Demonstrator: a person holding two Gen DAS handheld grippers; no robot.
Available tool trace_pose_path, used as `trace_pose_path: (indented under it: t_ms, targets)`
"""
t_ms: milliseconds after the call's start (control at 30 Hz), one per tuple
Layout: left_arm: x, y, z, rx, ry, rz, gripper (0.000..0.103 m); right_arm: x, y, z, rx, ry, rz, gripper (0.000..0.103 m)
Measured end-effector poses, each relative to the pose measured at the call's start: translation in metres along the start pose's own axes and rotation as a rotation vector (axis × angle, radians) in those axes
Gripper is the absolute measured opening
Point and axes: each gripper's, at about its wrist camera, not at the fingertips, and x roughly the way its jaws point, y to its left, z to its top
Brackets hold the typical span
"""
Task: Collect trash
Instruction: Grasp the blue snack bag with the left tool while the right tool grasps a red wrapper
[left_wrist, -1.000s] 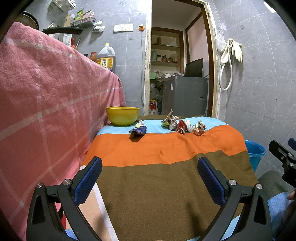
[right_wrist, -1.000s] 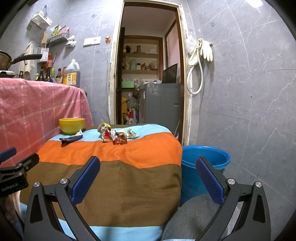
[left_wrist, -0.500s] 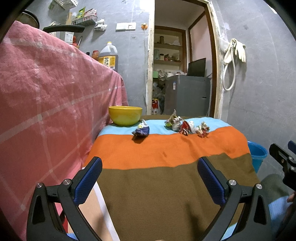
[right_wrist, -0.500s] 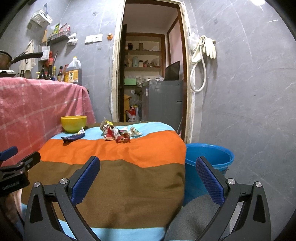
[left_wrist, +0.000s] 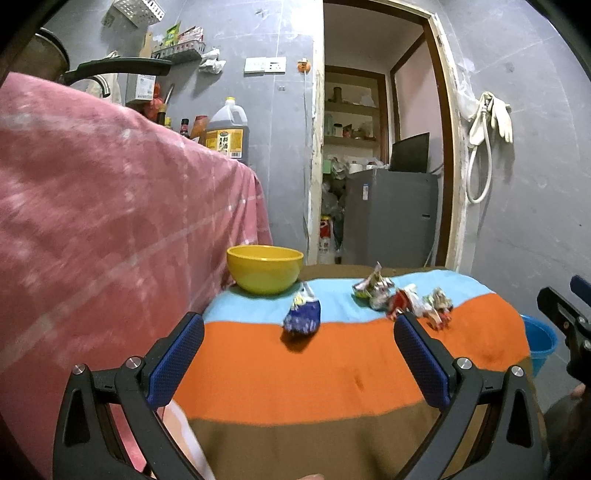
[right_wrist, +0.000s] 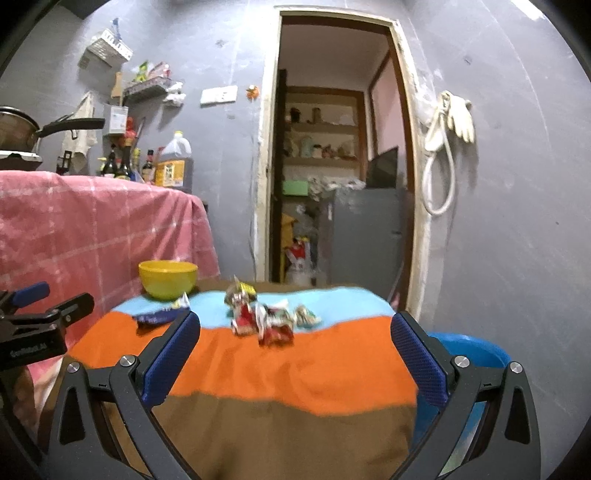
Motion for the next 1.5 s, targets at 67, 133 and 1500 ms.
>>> trace_pose_path:
  t_ms: [67, 133, 1500]
  targets:
    - [0.009, 0.001, 0.005, 0.005, -0.006, 0.004, 0.101, 0.012, -0.001, 0.006, -0.003, -0.011, 0.015, 0.103]
    - [0.02, 0.001, 0.012, 0.015, -0.008, 0.003, 0.101, 0.025, -0.003, 0.012, 0.0, -0.02, 0.033, 0.103]
    - [0.196, 0.007, 0.002, 0.037, 0.592, -0.048, 0.052, 0.193, -0.017, -0.034, 0.029, 0.517, 0.319, 0.072]
